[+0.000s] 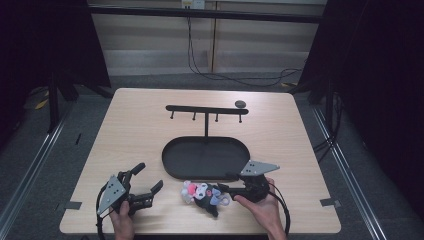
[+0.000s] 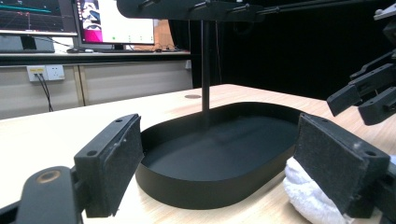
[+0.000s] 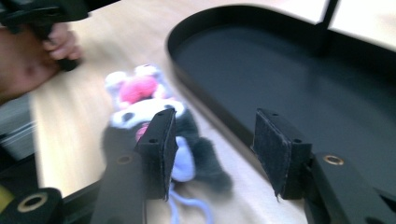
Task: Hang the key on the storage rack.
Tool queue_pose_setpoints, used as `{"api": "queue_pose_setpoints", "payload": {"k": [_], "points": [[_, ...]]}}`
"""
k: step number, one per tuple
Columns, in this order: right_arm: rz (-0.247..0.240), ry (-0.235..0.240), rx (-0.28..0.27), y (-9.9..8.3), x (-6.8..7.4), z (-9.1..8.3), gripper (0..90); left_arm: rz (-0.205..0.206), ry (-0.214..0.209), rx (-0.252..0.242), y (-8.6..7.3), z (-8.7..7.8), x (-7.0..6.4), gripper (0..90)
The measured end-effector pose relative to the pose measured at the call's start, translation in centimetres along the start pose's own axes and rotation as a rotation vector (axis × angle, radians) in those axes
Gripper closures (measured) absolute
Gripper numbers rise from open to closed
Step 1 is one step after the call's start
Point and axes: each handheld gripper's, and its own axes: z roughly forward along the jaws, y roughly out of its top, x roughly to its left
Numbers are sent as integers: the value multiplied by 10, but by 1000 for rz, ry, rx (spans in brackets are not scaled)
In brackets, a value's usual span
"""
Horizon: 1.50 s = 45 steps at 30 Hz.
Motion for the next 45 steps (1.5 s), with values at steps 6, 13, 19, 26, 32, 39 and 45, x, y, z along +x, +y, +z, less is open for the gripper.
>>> {"api": "queue_pose_setpoints", "payload": {"k": [6,13,19,26,32,39,45], "points": [[2,97,139,10,-4,7,522,0,2,2,0,0,0,153],[-17,131,281,15,-7,9,616,1,5,2,0,0,0,153],[-28,177,412,13,-7,18,660,0,4,0,0,0,0,153],[-16,212,494,14,-12,28,631,1,4,1,0,0,0,153],[-34,229,554,17,-15,37,576,0,1,1,0,0,0,153],[-24,273,589,15,-18,44,627,0,1,1,0,0,0,153],[-49,268,616,16,-14,45,684,0,1,1,0,0,0,153]]}}
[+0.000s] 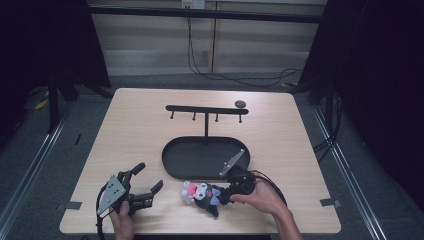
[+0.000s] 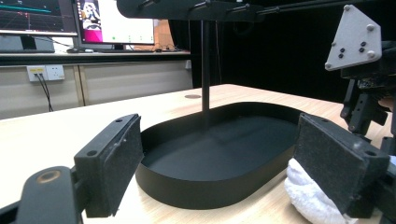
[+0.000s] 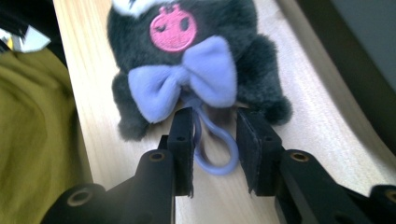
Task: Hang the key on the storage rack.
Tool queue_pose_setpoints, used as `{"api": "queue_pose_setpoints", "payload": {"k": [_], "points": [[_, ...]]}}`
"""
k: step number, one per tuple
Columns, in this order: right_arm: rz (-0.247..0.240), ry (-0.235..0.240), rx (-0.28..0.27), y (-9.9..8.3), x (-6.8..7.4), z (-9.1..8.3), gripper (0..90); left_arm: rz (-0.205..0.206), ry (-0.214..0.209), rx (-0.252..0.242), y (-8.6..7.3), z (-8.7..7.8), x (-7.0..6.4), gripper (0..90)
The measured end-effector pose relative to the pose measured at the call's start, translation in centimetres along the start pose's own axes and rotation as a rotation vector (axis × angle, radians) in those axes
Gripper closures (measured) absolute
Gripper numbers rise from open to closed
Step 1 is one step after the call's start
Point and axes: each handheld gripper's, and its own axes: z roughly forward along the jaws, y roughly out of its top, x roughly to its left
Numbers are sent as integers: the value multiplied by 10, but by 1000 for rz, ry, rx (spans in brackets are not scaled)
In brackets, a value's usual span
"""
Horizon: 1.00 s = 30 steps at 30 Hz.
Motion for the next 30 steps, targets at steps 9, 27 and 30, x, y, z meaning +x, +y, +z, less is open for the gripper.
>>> {"api": "queue_pose_setpoints", "payload": {"k": [9,27,30], "points": [[-33,4,38,4,3,2,830,0,0,0,0,0,0,153],[-31,111,43,3,3,-12,872,0,0,1,0,0,0,153],[-17,101,47,2,1,-9,836,0,0,1,0,0,0,153]]}}
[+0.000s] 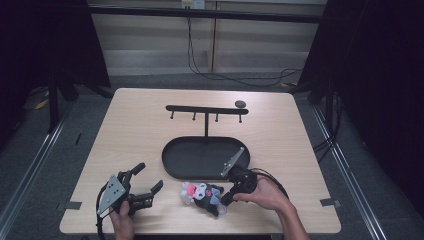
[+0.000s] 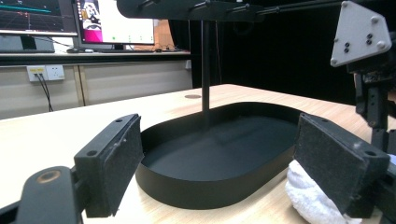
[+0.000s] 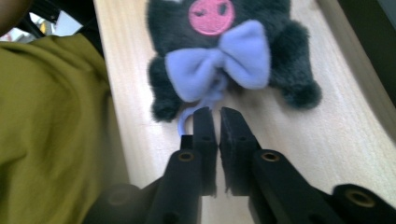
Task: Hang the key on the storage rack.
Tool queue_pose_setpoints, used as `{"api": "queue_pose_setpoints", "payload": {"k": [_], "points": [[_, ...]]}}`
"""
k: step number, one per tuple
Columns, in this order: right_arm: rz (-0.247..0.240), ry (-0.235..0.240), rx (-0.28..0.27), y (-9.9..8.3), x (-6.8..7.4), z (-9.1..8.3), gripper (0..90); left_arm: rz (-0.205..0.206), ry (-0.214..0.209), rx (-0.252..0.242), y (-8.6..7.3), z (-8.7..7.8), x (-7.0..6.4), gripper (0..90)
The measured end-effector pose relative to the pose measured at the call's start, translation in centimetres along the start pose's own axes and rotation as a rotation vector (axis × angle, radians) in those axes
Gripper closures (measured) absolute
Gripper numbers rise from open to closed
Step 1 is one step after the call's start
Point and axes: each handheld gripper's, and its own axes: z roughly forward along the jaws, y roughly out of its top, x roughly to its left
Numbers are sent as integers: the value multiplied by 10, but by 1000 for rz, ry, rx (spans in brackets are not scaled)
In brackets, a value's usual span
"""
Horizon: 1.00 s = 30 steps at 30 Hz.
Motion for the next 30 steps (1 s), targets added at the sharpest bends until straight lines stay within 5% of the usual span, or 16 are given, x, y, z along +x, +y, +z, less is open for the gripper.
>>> {"api": "queue_pose_setpoints", "payload": {"k": [5,10,20,30], "points": [[10,42,-3,1,-2,8,691,1,0,0,0,0,0,153],[27,29,-2,5,-2,13,613,1,0,0,0,0,0,153],[21,30,43,11,2,20,820,0,-1,-1,0,0,0,153],[16,18,60,13,3,15,870,-6,1,-5,0,0,0,153]]}}
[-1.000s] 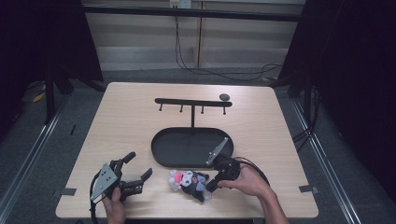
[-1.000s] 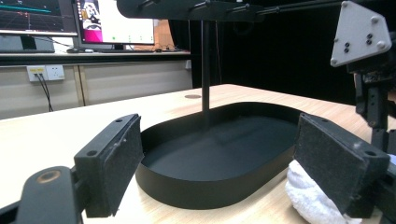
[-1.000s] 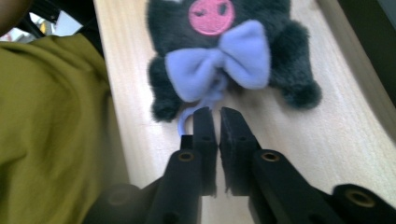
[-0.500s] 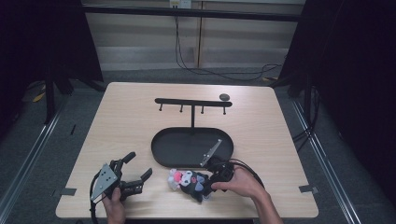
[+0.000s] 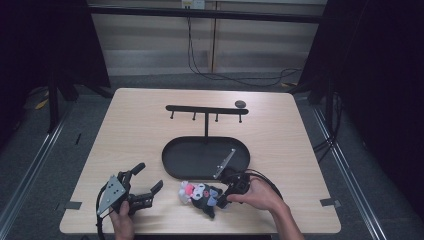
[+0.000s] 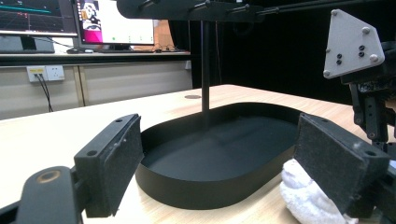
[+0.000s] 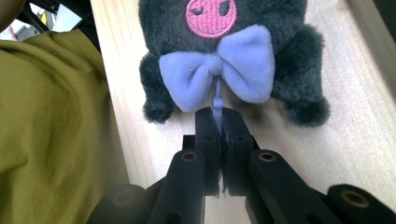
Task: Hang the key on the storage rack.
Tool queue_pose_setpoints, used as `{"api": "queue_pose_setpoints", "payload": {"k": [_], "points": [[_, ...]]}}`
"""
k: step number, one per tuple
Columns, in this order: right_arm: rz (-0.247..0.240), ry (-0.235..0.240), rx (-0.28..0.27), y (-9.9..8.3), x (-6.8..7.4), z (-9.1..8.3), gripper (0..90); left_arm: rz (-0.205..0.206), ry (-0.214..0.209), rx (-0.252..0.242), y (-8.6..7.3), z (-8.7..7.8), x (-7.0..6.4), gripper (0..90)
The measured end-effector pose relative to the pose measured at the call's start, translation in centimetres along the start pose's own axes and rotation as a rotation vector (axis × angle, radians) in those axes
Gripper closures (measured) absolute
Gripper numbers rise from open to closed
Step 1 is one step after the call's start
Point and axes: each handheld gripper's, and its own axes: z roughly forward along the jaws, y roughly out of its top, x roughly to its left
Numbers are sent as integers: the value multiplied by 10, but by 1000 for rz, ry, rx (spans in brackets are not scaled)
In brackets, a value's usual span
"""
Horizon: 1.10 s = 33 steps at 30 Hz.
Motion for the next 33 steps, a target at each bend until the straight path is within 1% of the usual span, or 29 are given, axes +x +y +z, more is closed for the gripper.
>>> {"api": "queue_pose_setpoints", "payload": {"k": [1,2,5,7,9,10,12,13,14,15,16,19,20,21,22,24,25,26,28,30,33], "points": [[0,0,0,0,0,0,870,0,0,0,0,0,0,153],[-10,-6,4,0,-1,-1,812,0,0,0,0,0,0,153],[-16,-5,7,0,-2,0,806,0,0,1,0,0,0,153],[-9,-1,22,4,0,3,810,1,0,1,0,0,0,153],[-26,-3,13,6,0,4,801,0,0,0,0,0,0,153],[-23,0,14,7,0,3,797,1,0,0,0,0,0,153],[-26,1,10,8,1,3,798,1,0,-1,0,0,0,153],[-17,-6,12,11,1,2,824,1,0,0,0,0,0,153],[-22,-6,4,11,1,2,838,2,-1,1,0,0,0,153],[-30,-1,7,12,0,1,862,2,0,-1,0,0,0,153],[-18,-7,8,13,1,1,871,2,0,-1,0,0,0,153],[-28,-4,13,15,0,0,872,2,-1,-1,0,0,0,153],[-34,-10,27,17,2,-2,874,1,-1,-1,0,0,0,154],[-31,-7,30,18,3,-3,874,2,-1,-1,0,0,0,153],[-40,1,35,19,3,-5,874,0,-1,-2,0,0,0,153],[-58,0,55,22,5,-9,874,2,-1,-1,0,0,0,153],[-58,0,55,22,5,-9,874,2,-1,-1,0,0,0,153],[-57,-15,76,25,7,-13,875,1,-1,-1,0,0,0,153],[-58,-14,82,27,8,-15,875,1,-1,-1,0,0,0,153],[-73,-16,106,31,12,-22,875,2,-1,-1,0,0,0,154],[-92,-35,131,36,16,-29,876,1,-2,-1,0,0,0,153]]}}
